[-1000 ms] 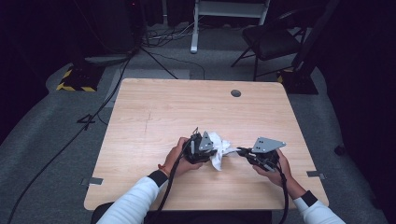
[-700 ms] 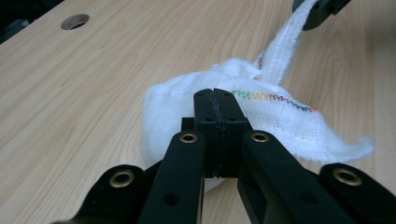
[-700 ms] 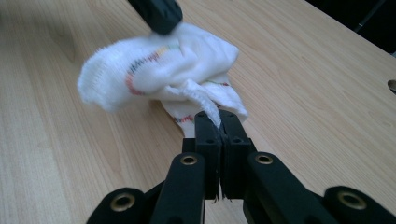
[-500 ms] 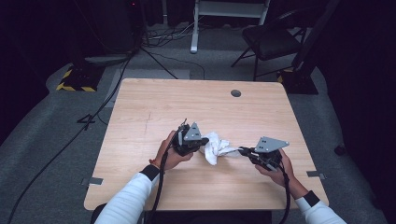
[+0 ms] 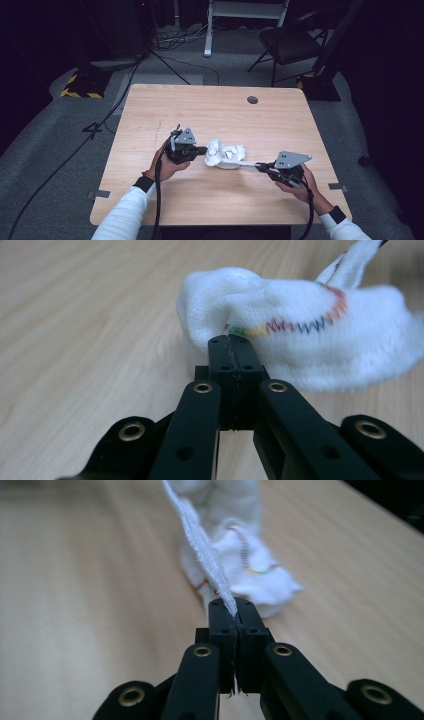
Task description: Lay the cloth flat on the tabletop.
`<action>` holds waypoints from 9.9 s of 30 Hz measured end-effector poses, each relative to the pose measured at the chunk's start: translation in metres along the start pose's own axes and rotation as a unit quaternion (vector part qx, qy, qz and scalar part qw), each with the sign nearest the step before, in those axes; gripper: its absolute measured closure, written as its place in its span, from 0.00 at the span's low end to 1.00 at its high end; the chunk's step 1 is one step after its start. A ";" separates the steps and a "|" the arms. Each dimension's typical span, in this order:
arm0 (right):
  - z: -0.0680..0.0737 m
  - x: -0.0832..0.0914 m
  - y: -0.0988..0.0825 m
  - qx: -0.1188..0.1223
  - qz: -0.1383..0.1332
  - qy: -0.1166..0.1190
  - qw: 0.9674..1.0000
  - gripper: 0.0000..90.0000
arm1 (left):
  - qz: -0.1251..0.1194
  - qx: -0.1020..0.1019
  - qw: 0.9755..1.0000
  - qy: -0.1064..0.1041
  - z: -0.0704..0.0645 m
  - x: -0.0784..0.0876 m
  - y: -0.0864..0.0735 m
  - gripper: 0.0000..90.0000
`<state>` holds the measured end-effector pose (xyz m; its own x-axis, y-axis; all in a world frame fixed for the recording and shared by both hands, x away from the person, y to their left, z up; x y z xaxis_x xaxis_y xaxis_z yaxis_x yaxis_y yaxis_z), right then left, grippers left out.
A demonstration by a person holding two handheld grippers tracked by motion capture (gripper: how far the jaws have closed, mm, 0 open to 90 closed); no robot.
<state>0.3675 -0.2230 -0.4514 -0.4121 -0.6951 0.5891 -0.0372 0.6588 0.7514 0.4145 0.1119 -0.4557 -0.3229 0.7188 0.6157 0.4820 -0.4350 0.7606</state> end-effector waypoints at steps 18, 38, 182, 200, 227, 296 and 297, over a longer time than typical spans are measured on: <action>0.034 -0.014 -0.011 -0.004 0.037 0.047 0.998 0.67 | -0.010 0.044 0.998 0.044 -0.024 0.032 -0.046 0.39; -0.016 -0.053 -0.007 -0.070 0.069 0.001 0.995 0.37 | 0.057 -0.052 0.996 0.038 -0.066 -0.052 0.002 0.42; -0.162 -0.050 0.003 -0.152 0.067 -0.185 0.969 0.72 | -0.010 0.095 0.975 0.200 0.107 -0.032 0.042 0.36; -0.075 -0.052 -0.056 -0.128 0.114 -0.012 0.985 0.60 | 0.085 0.042 0.992 0.084 0.042 -0.032 -0.028 0.49; -0.013 -0.010 -0.064 -0.120 0.107 0.021 0.987 0.97 | 0.106 -0.002 0.994 -0.003 -0.007 -0.015 -0.053 0.92; 0.063 -0.162 0.077 0.019 0.047 0.056 0.997 0.94 | 0.012 0.135 0.983 0.126 0.127 -0.060 0.010 0.96; 0.063 -0.161 0.078 0.019 0.046 0.056 0.997 0.94 | 0.009 0.137 0.982 0.128 0.127 -0.059 0.010 0.96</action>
<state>0.3737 -0.0414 -0.5068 -0.3104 -0.6572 0.6868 -0.0399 0.7309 0.6813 0.5418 0.1347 -0.5108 -0.4896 0.5381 0.6861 0.6794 -0.2578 0.6870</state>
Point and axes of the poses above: each handheld gripper's, and its own axes: x roughly backward along the jaws, y roughly out of its top, z roughly to its left, the point moved 2 cm from there along -x, roughly forward along the jaws, and after that the axes turned 11 degrees about x, right-handed, at the moved point
